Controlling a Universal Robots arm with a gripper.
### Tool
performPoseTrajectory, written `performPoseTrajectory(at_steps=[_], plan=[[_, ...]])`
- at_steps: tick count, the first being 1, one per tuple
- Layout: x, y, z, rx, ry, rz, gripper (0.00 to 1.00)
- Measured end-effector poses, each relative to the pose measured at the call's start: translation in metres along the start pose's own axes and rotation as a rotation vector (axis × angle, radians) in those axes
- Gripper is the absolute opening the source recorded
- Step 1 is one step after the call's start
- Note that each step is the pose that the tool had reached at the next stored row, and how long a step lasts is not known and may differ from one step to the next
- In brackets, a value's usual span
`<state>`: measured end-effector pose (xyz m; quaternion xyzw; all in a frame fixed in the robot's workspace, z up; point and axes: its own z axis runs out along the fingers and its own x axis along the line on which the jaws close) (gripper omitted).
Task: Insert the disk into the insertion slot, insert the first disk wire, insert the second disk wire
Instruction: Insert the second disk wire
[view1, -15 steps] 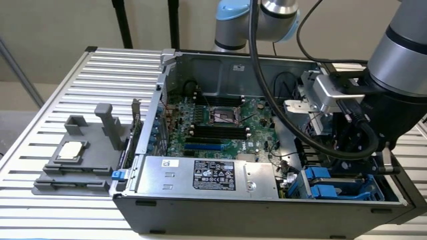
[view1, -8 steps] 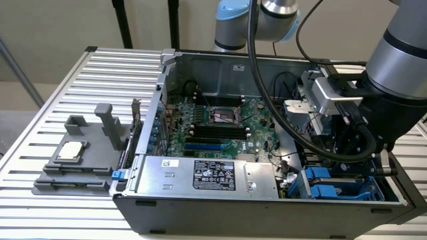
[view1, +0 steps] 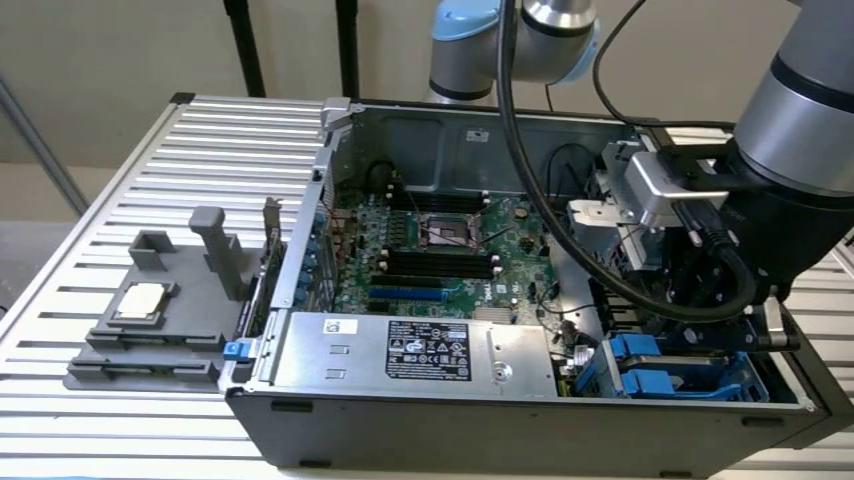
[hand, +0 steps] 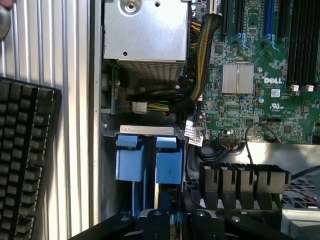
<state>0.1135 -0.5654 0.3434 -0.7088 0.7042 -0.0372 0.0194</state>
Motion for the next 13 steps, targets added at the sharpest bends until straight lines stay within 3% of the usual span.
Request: performPoseTrajectory(at_steps=[3,7,10,12,13], plan=[[0.0,0.0051,-0.0056,0.0,0.0,0.0,0.24],[0.0,0.0211,-0.0079,0.0015,0.0001,0.0,0.24],[0.0,0.0229,-0.008,0.0051,0.0,0.0,0.22],[0.0,0.023,-0.0081,0.0051,0.0001,0.0,0.11],[0.0,0.023,-0.0081,0.0051,0.0001,0.0,0.11]])
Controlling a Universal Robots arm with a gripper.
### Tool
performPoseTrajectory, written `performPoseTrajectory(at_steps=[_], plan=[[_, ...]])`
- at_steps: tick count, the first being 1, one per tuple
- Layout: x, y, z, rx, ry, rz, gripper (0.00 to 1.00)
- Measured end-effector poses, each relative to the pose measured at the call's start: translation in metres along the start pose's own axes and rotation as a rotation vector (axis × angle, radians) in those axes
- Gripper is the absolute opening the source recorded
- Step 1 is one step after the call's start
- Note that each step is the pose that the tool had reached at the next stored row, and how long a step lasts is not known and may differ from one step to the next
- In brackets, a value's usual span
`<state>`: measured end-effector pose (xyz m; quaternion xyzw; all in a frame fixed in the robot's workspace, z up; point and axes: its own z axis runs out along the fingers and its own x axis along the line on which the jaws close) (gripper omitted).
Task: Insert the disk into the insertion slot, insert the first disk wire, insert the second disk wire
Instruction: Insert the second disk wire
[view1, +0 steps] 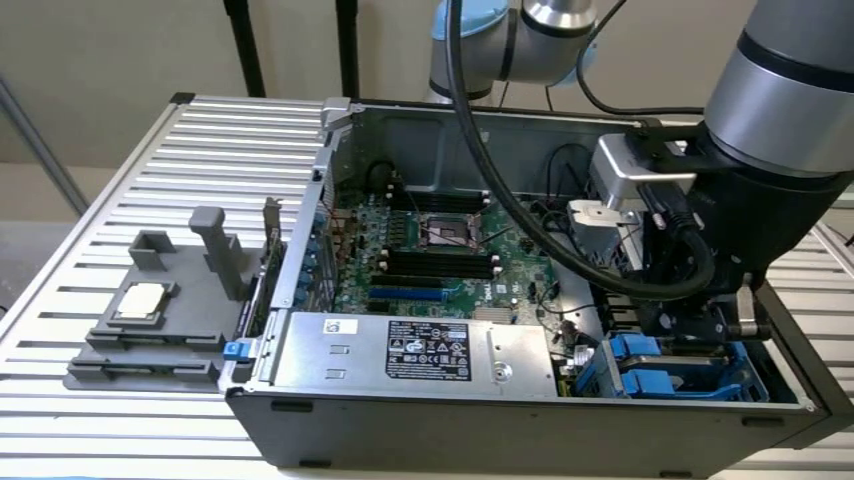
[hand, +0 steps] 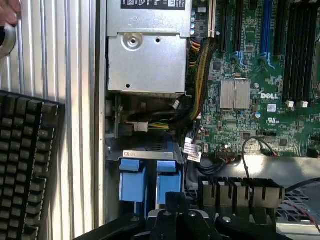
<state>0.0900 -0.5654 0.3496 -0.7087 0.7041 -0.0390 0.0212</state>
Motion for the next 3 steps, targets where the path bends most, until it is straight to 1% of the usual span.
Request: performPoseTrajectory(at_steps=[3], plan=[[0.0,0.0,0.0,0.0,0.0,0.0,0.11]])
